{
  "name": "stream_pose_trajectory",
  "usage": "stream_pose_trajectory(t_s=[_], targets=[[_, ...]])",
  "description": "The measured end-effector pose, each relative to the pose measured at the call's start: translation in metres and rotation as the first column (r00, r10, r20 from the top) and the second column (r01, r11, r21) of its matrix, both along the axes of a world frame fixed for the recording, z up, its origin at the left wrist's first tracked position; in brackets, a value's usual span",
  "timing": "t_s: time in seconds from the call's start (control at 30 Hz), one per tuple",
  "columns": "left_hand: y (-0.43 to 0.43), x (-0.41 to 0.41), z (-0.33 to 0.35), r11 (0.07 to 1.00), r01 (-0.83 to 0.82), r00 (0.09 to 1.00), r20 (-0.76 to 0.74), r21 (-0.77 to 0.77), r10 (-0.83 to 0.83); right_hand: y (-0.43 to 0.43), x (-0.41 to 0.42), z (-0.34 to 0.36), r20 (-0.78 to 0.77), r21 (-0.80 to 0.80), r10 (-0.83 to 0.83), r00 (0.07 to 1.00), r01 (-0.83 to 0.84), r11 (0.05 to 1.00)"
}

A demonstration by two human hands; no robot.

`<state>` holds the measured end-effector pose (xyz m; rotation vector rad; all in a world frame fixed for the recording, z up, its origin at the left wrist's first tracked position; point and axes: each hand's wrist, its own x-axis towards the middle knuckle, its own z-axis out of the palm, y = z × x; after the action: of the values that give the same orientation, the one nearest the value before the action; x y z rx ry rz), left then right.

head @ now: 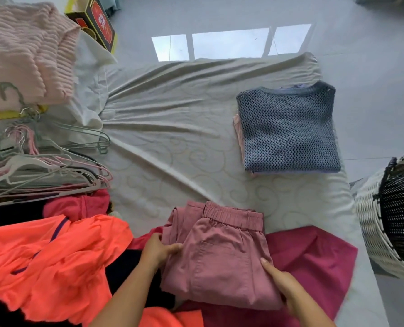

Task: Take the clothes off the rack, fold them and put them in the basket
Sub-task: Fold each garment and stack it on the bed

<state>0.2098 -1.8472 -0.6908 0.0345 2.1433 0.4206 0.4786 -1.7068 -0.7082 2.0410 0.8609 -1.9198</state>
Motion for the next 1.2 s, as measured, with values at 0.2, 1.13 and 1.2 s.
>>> stream_pose_trajectory(t_s=[0.2,1.13,1.2], targets=[[0.01,0.008,-0.002,0.982,0.102,0.992,-0.052,-0.158,-0.111,0.0,-0.01,0.007,-0.092,0.107,0.064,0.994,-0.054,0.993],[0.05,-0.125,0.009,0.808,0.586,0.81,-0.052,0.06,-0.584,0.1,-0.223,0.02,0.414,0.51,0.853,0.319,-0.857,0.073],[0.031,-0.111,0.005,0.823,0.567,0.822,-0.088,0.032,-0.563,0.089,-0.217,0.015,0.454,0.423,0.861,0.23,-0.906,0.019]])
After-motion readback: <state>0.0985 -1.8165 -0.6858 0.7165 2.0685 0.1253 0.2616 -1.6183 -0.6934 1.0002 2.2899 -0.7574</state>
